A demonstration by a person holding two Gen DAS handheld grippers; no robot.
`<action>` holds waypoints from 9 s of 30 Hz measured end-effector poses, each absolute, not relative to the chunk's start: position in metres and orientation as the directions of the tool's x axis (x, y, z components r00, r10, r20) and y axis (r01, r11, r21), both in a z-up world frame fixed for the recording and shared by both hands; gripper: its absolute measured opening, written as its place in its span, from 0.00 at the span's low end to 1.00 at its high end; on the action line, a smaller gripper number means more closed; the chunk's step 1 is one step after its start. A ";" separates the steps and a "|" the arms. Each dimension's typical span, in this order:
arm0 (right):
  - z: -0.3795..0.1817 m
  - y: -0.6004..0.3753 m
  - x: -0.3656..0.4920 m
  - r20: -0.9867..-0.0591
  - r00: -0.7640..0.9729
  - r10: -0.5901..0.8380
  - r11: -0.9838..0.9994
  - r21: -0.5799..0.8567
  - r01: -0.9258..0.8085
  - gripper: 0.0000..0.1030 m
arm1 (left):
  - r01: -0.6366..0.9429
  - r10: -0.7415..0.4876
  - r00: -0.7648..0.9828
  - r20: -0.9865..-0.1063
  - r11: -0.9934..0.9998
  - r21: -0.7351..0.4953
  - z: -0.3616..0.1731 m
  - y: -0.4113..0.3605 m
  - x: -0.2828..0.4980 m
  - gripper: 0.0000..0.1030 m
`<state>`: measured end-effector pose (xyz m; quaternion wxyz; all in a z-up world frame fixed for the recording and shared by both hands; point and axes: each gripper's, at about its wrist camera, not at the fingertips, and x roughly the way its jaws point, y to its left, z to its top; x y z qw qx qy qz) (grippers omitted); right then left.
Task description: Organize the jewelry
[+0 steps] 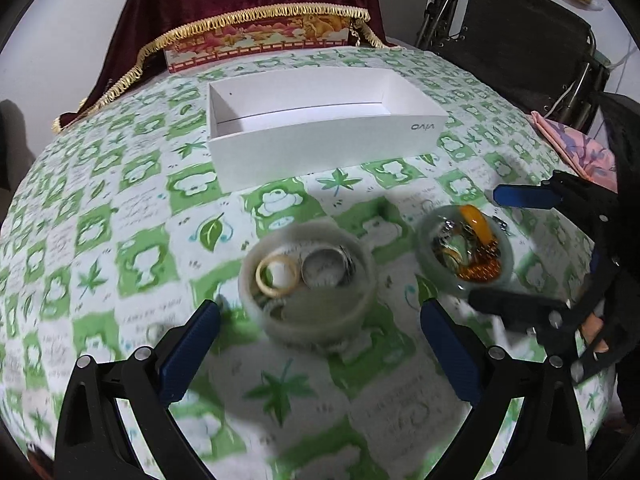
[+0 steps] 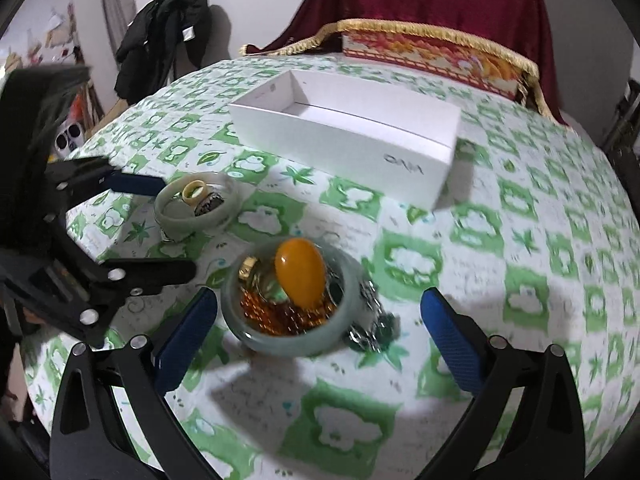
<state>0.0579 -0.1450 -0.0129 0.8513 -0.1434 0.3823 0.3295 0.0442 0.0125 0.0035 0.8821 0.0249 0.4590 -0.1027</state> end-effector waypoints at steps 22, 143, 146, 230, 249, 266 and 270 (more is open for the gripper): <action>-0.019 -0.151 0.080 -0.764 0.447 0.465 0.710 0.020 -0.704 0.69 | 0.198 -0.177 0.571 -0.801 0.977 -0.074 0.005 0.028 0.056 0.97; 0.033 -0.233 0.103 -0.475 0.705 0.527 0.849 0.336 -0.408 0.96 | -0.052 0.005 0.755 -0.655 0.997 -0.053 0.043 0.047 0.034 0.97; 0.030 -0.239 0.096 -0.473 0.696 0.541 0.838 0.369 -0.401 0.96 | 0.016 -0.059 0.732 -0.679 0.997 -0.069 0.036 0.035 0.023 0.97; 0.023 -0.225 0.088 -0.518 0.657 0.547 0.837 0.331 -0.436 0.96 | -0.113 0.225 0.621 -0.751 0.974 0.198 0.011 0.069 0.055 0.97; 0.021 -0.206 0.058 -0.533 0.650 0.542 0.823 0.180 -0.539 0.96 | -0.202 0.177 0.693 -0.699 0.978 0.047 0.032 0.092 0.027 0.97; -0.005 -0.229 0.097 -0.689 0.670 0.275 0.947 0.076 -0.311 0.74 | -0.160 0.185 0.650 -0.737 0.981 0.106 0.020 0.071 0.030 0.97; -0.003 -0.243 0.101 -0.675 0.662 0.327 0.940 0.158 -0.303 0.72 | -0.174 0.184 0.648 -0.739 0.980 0.092 0.020 0.075 0.030 0.97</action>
